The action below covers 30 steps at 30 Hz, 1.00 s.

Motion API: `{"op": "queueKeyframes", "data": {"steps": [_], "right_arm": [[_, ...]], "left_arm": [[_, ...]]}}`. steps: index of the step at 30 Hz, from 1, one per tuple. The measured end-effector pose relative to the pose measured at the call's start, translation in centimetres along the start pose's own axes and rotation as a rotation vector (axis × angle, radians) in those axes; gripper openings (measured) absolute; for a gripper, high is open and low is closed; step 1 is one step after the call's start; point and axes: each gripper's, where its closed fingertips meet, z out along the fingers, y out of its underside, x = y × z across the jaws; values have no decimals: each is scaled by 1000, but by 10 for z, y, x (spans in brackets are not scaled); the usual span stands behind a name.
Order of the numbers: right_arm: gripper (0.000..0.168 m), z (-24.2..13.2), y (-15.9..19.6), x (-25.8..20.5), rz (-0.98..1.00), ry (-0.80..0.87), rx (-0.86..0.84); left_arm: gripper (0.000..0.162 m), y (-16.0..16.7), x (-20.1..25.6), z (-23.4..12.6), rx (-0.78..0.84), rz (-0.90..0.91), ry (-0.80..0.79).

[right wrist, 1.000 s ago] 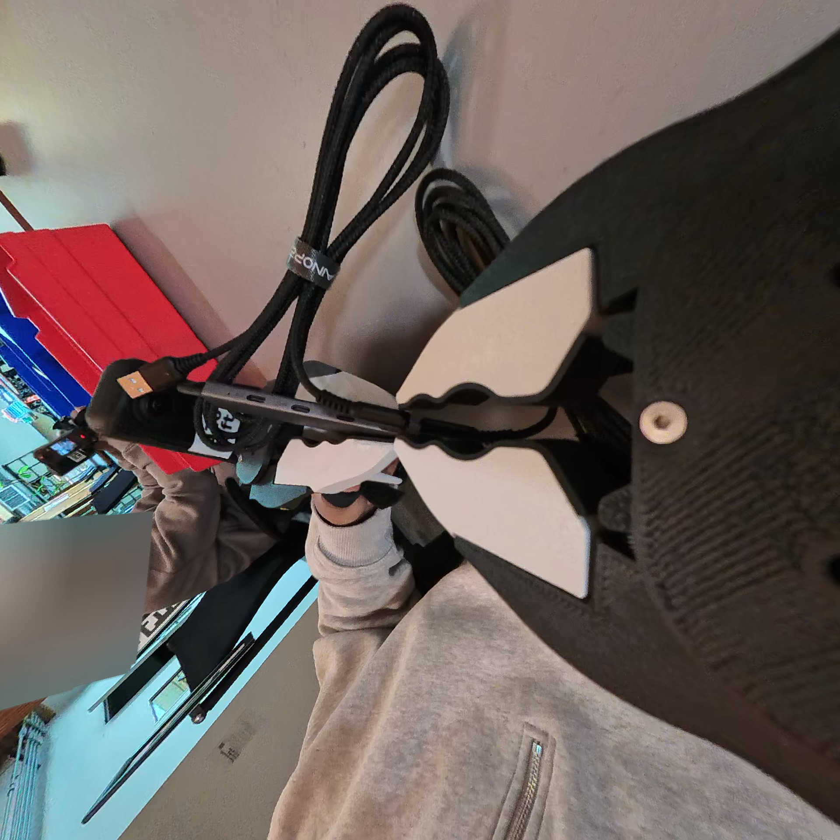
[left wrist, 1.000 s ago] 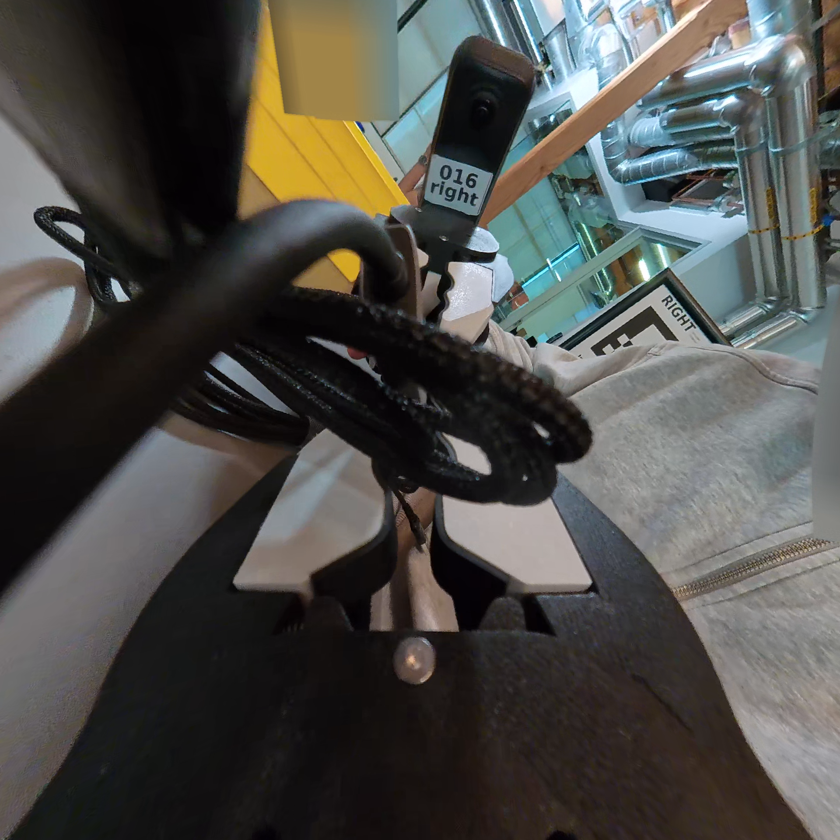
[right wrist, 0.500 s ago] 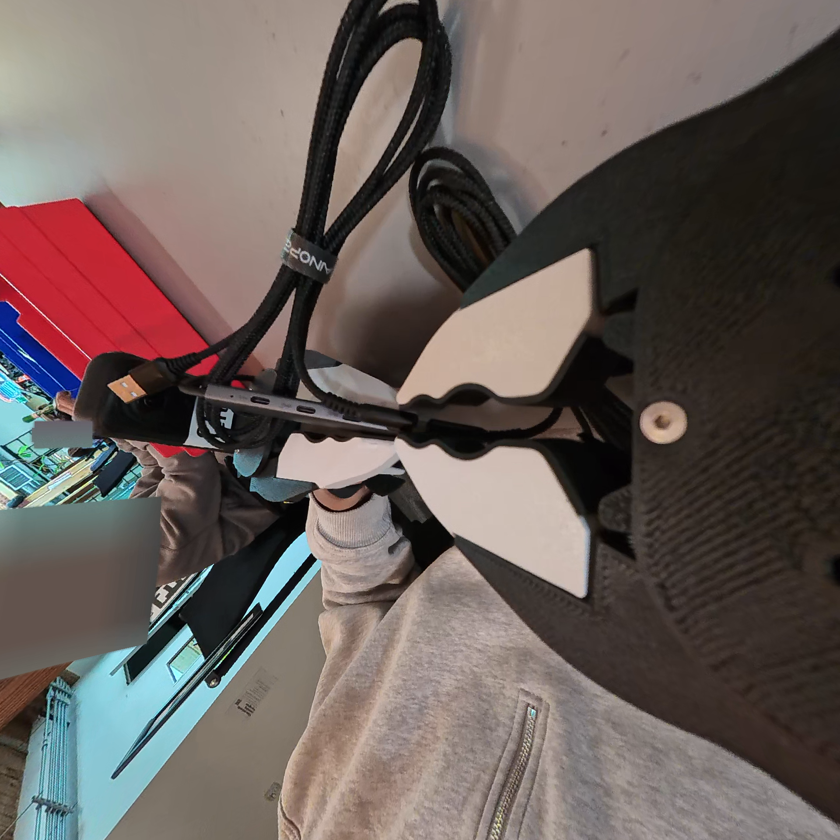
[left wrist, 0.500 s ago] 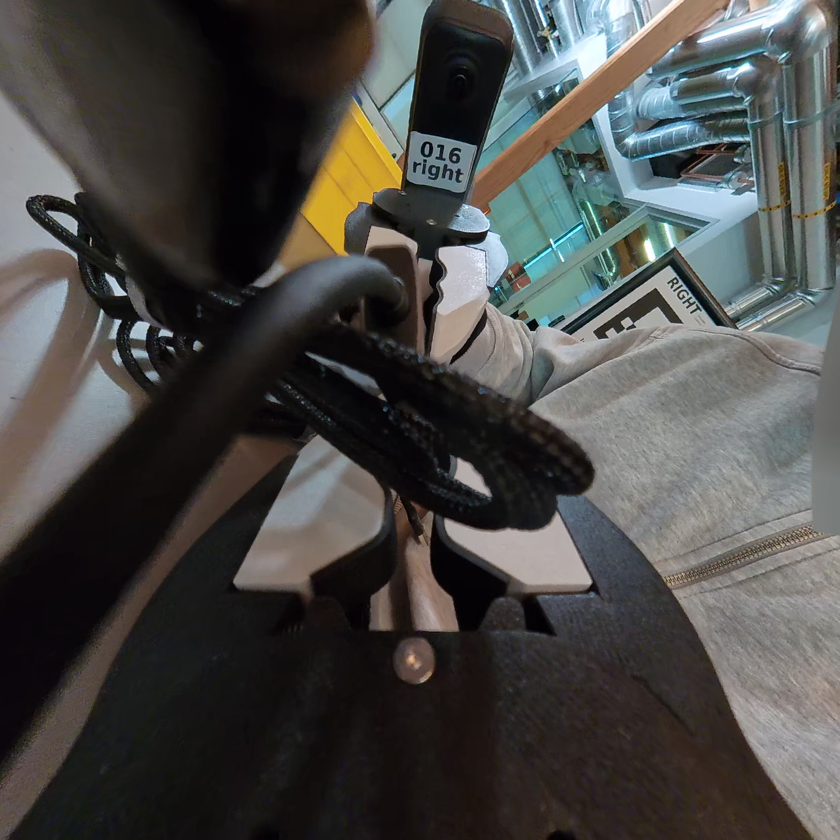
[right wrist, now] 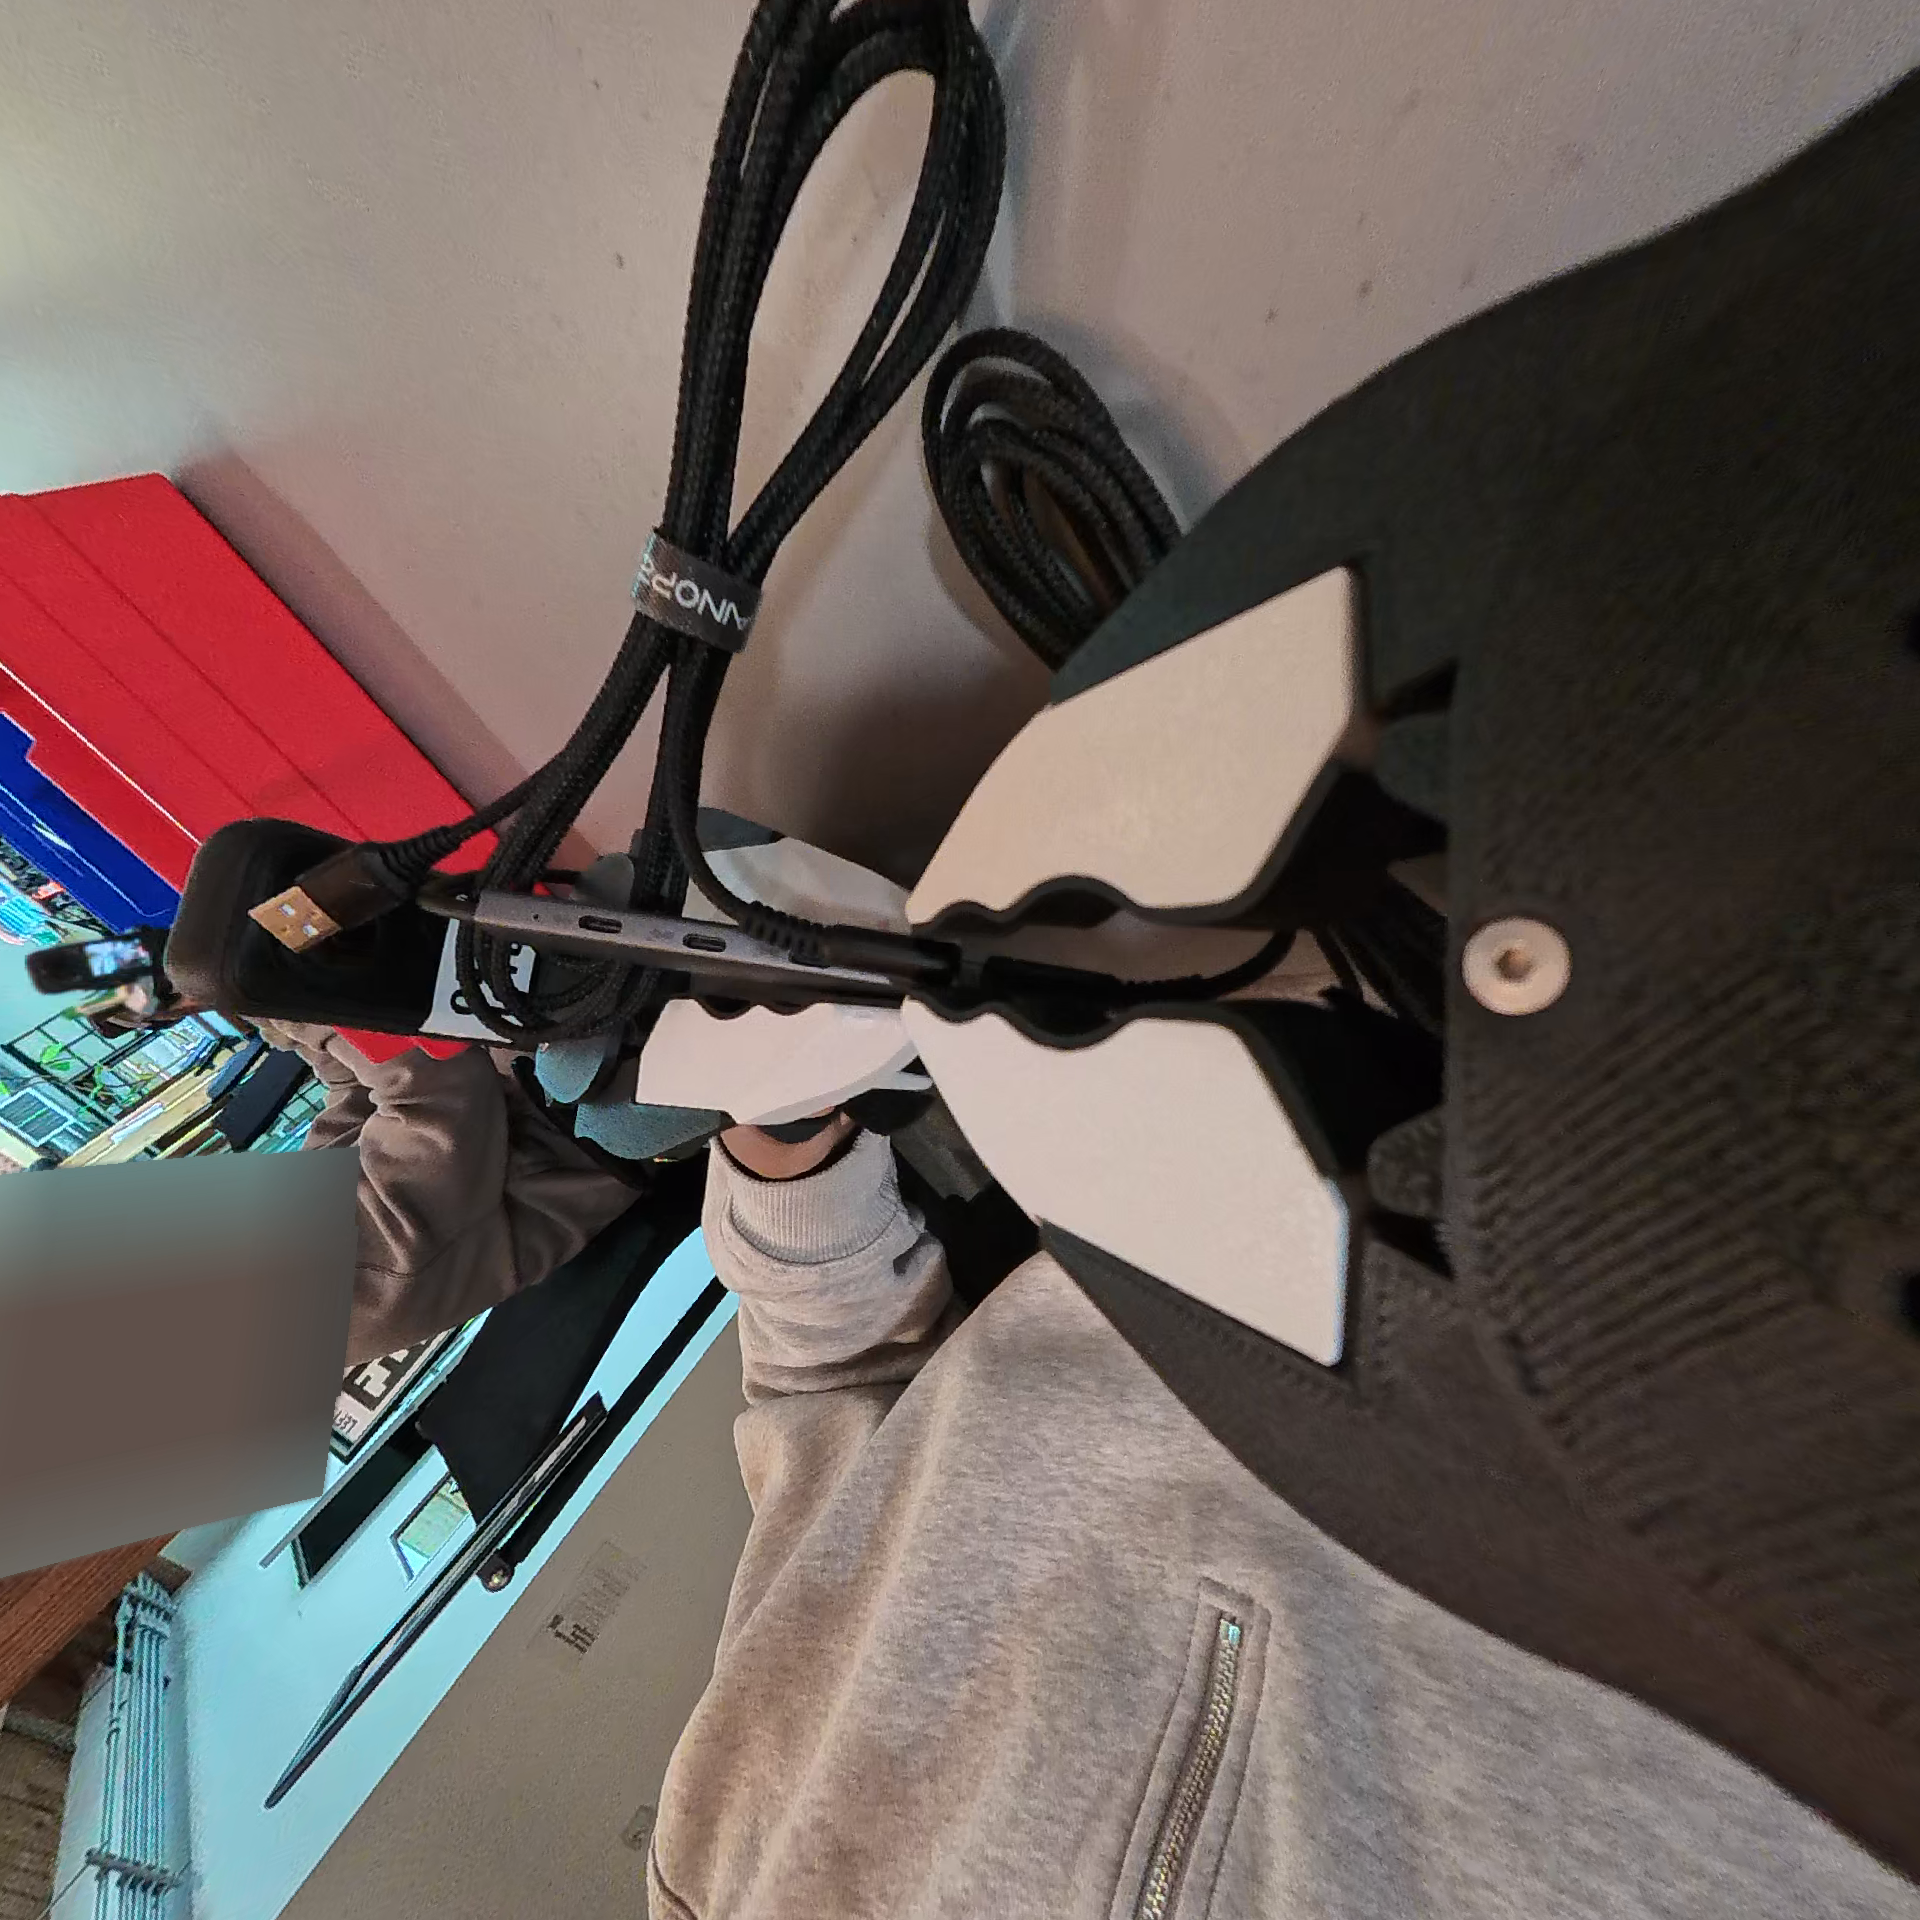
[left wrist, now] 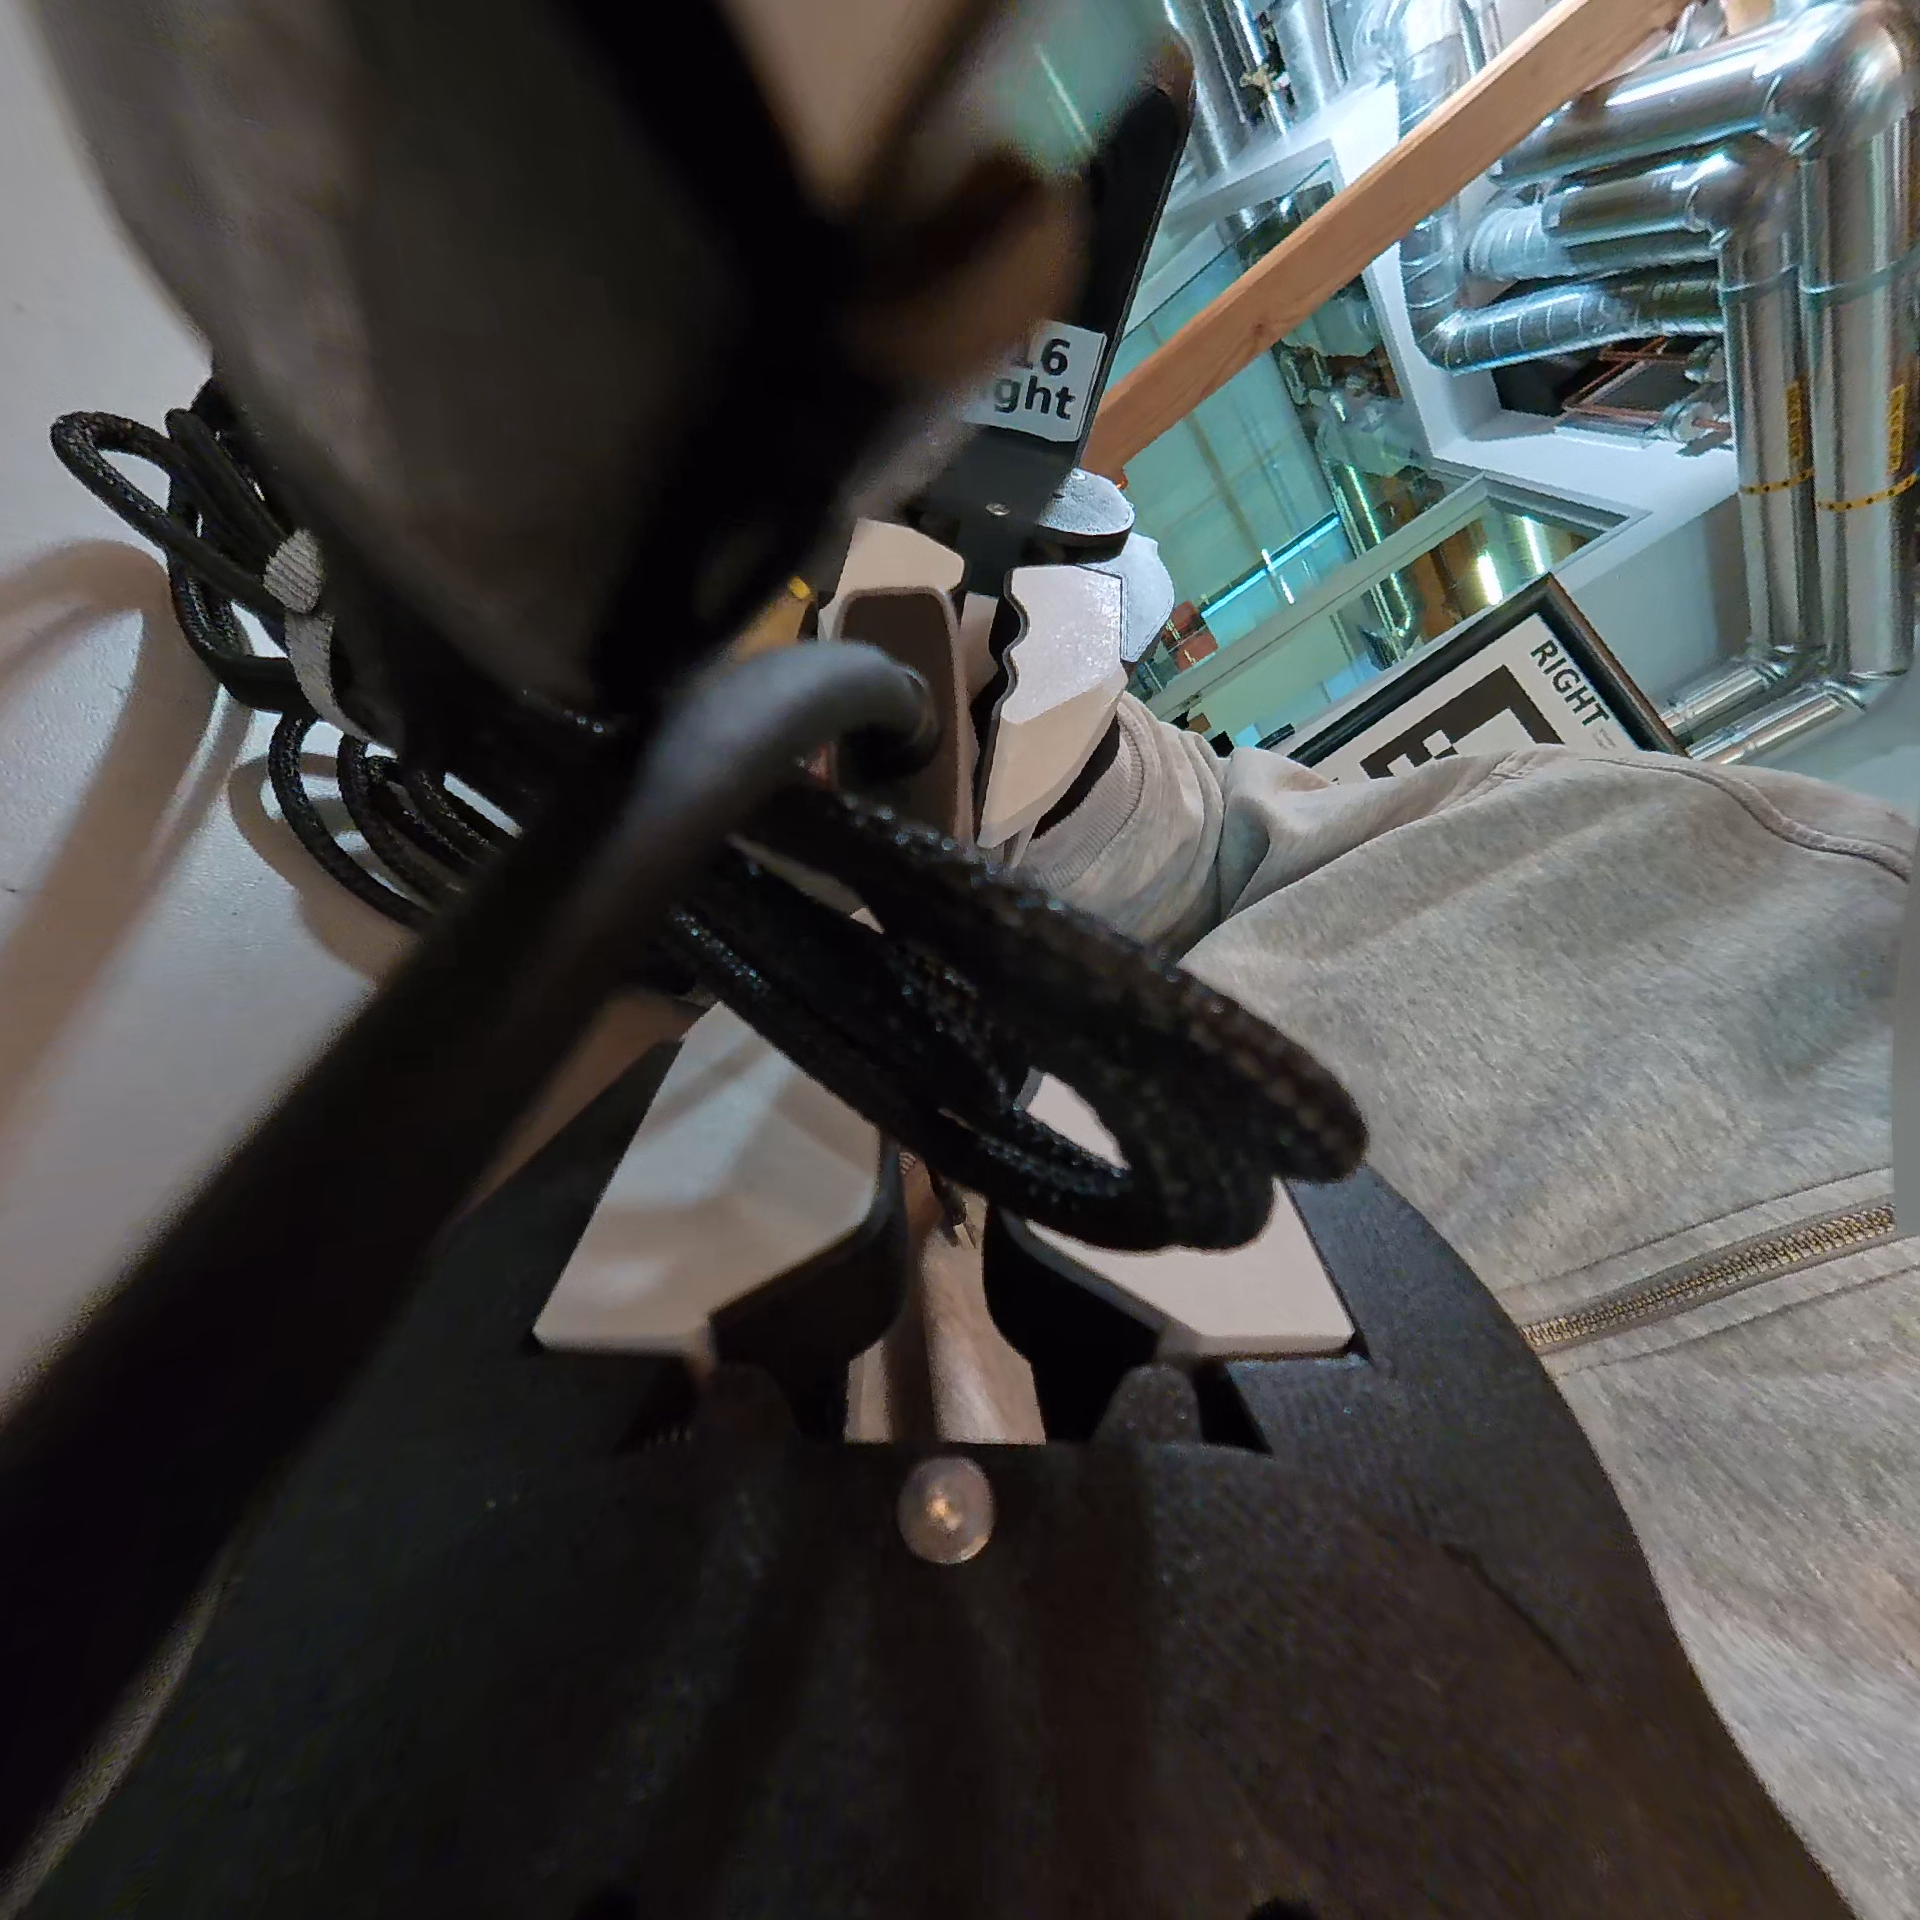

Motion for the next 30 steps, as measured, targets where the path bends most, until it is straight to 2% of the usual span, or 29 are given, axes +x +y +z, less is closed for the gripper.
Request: {"op": "queueKeyframes", "data": {"steps": [1, 3, 4, 14, 19, 20, 23, 27, 30], "right_arm": [[8, 0, 0, 0, 2, 0, 1], [8, 2, 2, 0, 3, 1, -1], [8, 2, 2, 0, 2, 2, -2], [8, 3, 4, 3, -15, 44, -18], [8, 3, 5, 4, -10, 45, -20], [8, 3, 6, 4, -9, 44, -23], [8, 3, 6, 4, -21, 53, -24], [8, 3, 3, 4, -18, 46, -9], [8, 0, -3, 4, 22, 16, 35]], "left_arm": [[11, 0, 0, 0, 0, 1, -1], [16, 1, 0, 1, -3, 4, -1], [10, 1, 0, 1, -6, 6, -2], [4, 1, -5, 2, -4, 28, -35], [10, 0, -5, 3, 0, 30, -39], [5, 1, -6, 3, -5, 32, -40], [4, 1, -6, 2, -4, 30, -39], [10, -2, -5, 2, 4, 24, -30], [9, -9, -3, 3, 46, 9, -7]]}}
